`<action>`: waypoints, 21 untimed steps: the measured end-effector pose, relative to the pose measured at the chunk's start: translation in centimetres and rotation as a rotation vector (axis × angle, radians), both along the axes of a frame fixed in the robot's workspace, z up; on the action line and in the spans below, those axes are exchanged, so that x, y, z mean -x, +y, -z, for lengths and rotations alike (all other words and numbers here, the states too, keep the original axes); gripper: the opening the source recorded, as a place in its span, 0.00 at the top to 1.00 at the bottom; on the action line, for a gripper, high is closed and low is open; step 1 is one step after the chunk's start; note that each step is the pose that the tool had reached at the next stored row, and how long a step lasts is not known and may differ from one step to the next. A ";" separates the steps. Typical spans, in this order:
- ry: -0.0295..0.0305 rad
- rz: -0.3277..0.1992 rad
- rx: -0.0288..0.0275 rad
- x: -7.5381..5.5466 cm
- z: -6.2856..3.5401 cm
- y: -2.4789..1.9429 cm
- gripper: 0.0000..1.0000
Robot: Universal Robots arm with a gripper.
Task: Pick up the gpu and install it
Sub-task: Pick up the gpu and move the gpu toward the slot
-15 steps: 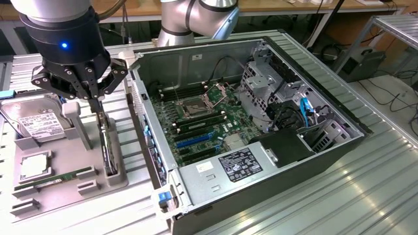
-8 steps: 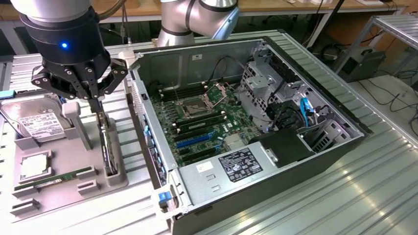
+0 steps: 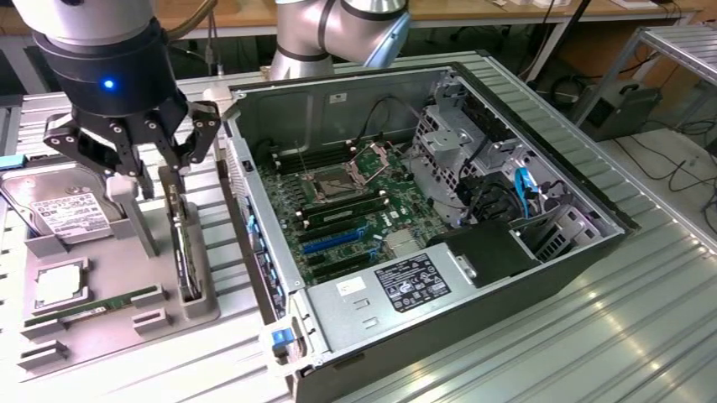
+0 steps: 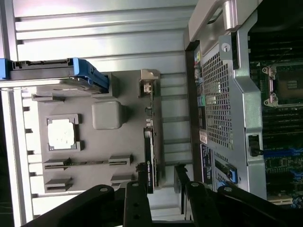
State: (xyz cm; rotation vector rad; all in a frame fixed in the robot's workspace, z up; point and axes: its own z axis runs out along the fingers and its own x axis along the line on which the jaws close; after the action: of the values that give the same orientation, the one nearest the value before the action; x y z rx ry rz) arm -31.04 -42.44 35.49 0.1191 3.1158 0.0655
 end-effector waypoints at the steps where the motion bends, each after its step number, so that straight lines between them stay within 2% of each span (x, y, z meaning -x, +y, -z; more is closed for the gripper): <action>1: -0.0001 0.000 0.0000 0.2 0.20 0.00 0.64; 5: 0.0001 0.000 0.0001 0.5 1.09 -0.02 0.64; 12: 0.0002 0.000 0.0001 0.5 2.97 -0.47 0.64; 21: 0.0001 -0.003 0.0001 0.5 5.12 -0.68 0.64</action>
State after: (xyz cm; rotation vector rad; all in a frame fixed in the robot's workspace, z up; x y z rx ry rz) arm -31.49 -43.12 30.37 0.1149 3.1161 0.0653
